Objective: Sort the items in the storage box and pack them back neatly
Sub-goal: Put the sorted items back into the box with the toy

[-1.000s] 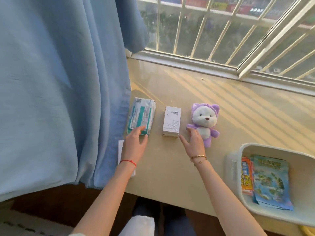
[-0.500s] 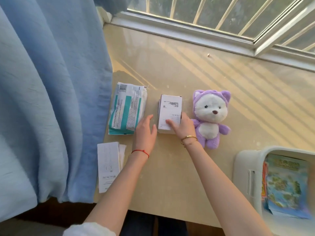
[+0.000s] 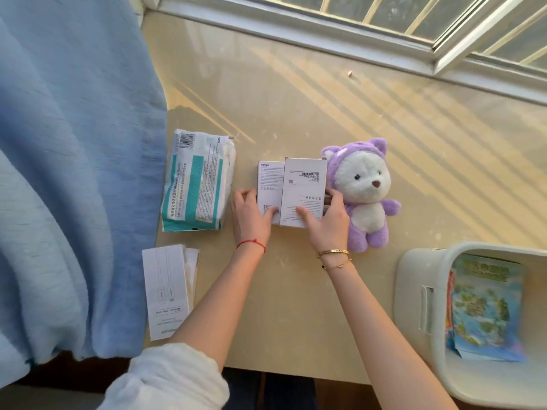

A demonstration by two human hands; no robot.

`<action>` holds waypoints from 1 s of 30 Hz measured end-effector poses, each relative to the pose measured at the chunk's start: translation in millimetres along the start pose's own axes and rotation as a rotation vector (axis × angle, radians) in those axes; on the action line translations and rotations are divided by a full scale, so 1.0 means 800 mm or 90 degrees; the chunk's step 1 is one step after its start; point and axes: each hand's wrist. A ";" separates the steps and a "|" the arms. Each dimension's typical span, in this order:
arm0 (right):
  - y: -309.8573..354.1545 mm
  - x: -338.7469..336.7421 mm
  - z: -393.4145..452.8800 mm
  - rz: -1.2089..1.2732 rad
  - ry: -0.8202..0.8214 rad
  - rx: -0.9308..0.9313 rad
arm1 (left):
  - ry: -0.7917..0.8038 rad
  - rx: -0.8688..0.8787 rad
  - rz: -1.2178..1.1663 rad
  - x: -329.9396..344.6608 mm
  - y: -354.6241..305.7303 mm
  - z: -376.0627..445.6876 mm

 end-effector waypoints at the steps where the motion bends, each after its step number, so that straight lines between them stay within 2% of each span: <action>1: 0.000 -0.001 -0.002 0.006 -0.001 0.003 | -0.004 0.000 -0.015 0.000 0.000 -0.002; 6: 0.007 -0.016 -0.014 0.054 -0.018 0.038 | -0.007 -0.005 -0.108 -0.015 -0.004 -0.021; 11: 0.026 -0.054 -0.037 0.138 -0.034 0.086 | -0.027 0.054 -0.123 -0.058 -0.023 -0.060; 20: 0.033 -0.204 -0.118 0.206 -0.049 0.110 | 0.030 0.116 -0.140 -0.128 -0.097 -0.173; 25: -0.012 -0.309 -0.149 0.169 -0.079 0.114 | 0.078 0.124 -0.173 -0.109 -0.154 -0.239; 30: -0.081 -0.405 -0.147 0.147 -0.068 0.134 | 0.113 0.116 -0.208 -0.040 -0.212 -0.319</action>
Point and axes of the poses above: each hand's wrist, its own z-axis towards the middle knuckle, its own x-axis out of the palm, y = z × x, and after that the axes turned 2 degrees about -y, right-handed
